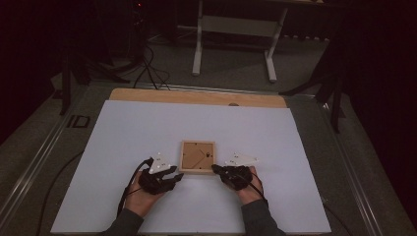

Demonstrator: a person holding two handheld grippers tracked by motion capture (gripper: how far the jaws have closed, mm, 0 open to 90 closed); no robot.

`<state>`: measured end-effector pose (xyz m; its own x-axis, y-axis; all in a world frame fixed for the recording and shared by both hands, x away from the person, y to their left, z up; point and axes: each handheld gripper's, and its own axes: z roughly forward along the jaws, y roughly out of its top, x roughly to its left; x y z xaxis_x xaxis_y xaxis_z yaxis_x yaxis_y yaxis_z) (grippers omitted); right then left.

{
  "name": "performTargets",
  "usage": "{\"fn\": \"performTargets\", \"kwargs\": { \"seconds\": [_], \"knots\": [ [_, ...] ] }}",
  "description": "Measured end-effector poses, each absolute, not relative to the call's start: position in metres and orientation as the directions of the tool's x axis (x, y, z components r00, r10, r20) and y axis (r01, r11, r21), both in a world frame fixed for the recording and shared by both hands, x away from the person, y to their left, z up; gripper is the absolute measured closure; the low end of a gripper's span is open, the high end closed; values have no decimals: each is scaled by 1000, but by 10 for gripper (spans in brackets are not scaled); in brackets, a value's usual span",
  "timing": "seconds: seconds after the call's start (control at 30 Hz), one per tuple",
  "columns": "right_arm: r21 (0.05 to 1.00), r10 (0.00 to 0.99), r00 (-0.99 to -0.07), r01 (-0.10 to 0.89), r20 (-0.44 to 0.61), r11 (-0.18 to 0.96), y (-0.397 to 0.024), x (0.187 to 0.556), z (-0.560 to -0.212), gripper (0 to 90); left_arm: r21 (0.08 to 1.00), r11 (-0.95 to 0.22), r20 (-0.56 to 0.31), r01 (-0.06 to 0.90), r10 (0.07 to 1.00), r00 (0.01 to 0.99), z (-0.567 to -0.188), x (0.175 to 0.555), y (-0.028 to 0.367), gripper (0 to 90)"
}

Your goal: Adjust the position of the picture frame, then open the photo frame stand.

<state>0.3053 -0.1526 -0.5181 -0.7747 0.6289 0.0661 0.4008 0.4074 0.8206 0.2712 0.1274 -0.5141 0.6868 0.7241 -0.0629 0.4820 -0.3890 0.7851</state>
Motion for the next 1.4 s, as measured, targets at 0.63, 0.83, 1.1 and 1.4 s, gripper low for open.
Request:
{"fn": "performTargets", "kwargs": {
  "seconds": [0.63, 0.83, 1.1, 1.4],
  "knots": [
    [811, 653, -755, 418, 59, 409, -151, 310, -521, 897, 789, -341, -79, 511, 768, 635, -496, 291, 124, 494],
    [810, 665, -745, 425, 59, 405, -152, 312, -521, 897, 785, -363, -57, 501, 764, 642, -491, 300, 115, 484],
    [809, 654, -755, 414, 50, 417, -149, 310, -521, 898, 770, -386, -49, 509, 758, 650, -496, 310, 108, 464],
    [810, 655, -754, 418, 57, 411, -150, 310, -521, 898, 751, -434, -19, 498, 739, 673, -499, 316, 98, 455]
  ]
}}
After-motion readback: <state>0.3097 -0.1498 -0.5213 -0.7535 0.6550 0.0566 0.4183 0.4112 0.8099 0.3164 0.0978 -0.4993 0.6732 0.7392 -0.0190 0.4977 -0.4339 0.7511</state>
